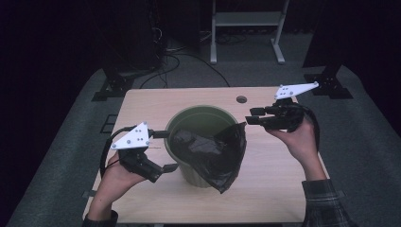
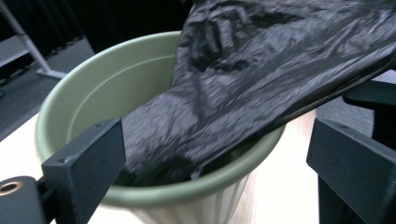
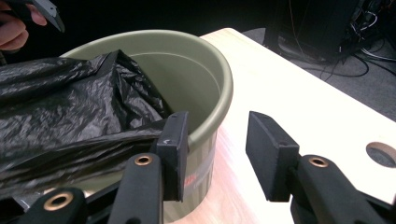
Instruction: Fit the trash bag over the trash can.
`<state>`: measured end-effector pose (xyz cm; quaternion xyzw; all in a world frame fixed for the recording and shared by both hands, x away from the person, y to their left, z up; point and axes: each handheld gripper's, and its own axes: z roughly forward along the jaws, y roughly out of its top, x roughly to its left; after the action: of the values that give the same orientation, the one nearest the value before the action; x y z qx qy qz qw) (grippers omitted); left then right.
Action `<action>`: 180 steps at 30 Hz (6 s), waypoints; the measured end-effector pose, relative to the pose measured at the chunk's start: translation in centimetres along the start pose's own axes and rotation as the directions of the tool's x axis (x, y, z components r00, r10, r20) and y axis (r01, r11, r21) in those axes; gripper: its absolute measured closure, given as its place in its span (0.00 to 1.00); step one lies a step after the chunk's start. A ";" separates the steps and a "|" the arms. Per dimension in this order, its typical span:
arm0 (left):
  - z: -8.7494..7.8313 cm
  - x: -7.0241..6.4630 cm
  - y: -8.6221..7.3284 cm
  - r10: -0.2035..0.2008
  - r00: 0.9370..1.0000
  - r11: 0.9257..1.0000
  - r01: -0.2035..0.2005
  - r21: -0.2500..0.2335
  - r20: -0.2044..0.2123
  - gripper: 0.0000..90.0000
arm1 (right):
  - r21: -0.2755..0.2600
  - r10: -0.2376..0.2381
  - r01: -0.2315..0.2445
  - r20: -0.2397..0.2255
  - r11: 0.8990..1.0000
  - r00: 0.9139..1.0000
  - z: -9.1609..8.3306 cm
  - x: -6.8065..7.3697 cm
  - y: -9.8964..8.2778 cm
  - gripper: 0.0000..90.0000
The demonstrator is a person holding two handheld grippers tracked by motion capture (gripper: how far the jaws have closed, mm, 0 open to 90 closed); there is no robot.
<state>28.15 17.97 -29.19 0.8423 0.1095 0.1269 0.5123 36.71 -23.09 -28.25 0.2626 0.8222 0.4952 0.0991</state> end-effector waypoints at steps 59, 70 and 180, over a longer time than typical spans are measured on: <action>3.1 7.9 0.9 -0.172 0.983 0.983 0.176 0.048 -0.063 1.00 | -0.058 -0.067 0.059 -0.145 0.997 0.987 -0.6 4.4 -1.4 0.56; 1.7 8.1 0.2 -0.187 0.978 0.981 0.190 0.029 -0.089 1.00 | -0.075 -0.059 0.051 -0.108 0.996 0.992 0.6 3.8 -1.1 0.99; -6.8 5.9 -5.1 -0.263 0.957 0.954 0.239 -0.179 -0.124 0.52 | -0.167 0.067 -0.048 0.111 0.985 0.992 -11.3 0.1 -7.3 0.66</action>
<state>31.21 27.81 -30.09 0.7655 0.2423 0.1306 0.5816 29.44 -34.34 -29.03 0.3054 0.7636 0.5478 0.1535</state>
